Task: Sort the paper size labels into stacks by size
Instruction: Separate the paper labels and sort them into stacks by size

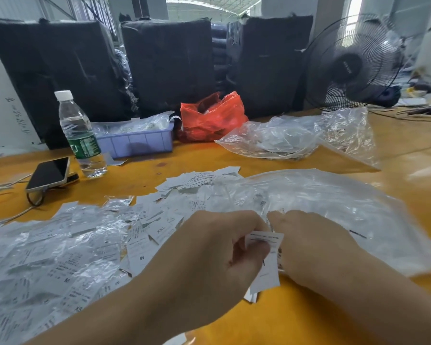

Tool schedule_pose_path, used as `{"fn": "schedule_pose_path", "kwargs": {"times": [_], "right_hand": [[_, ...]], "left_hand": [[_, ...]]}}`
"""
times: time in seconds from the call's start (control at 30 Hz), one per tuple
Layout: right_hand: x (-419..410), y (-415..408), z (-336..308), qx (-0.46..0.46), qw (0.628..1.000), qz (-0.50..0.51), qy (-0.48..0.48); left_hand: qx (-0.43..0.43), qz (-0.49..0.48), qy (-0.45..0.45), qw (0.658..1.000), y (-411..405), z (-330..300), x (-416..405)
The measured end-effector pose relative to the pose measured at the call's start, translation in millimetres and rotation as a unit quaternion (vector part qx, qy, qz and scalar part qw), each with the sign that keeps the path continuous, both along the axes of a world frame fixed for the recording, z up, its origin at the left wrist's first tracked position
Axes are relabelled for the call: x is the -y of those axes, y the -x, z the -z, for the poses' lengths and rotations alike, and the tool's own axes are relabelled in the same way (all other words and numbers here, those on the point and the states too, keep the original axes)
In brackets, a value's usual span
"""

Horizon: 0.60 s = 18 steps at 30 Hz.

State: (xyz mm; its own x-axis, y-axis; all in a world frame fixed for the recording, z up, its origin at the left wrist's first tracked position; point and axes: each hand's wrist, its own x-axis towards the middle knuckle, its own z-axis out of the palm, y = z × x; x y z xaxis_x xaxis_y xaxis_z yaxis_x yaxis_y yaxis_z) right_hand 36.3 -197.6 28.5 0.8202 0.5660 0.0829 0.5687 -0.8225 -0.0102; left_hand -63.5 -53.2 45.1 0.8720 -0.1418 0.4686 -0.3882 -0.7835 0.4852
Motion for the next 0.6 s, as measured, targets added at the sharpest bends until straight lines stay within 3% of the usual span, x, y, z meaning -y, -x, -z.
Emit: {"fn": "schedule_pose_path", "kwargs": {"times": [0.33, 0.6], "right_hand": [[5.4, 6.9, -6.4, 0.009, 0.997, -0.004, -0.073], [-2.8, 16.5, -29.6, 0.108, 0.979, -0.039, -0.169]], "left_hand": [[0.004, 0.003, -0.011, 1.0, -6.1, -1.8, -4.6], [0.013, -0.044, -0.032, 0.998, 3.8, -5.3, -27.2]]}}
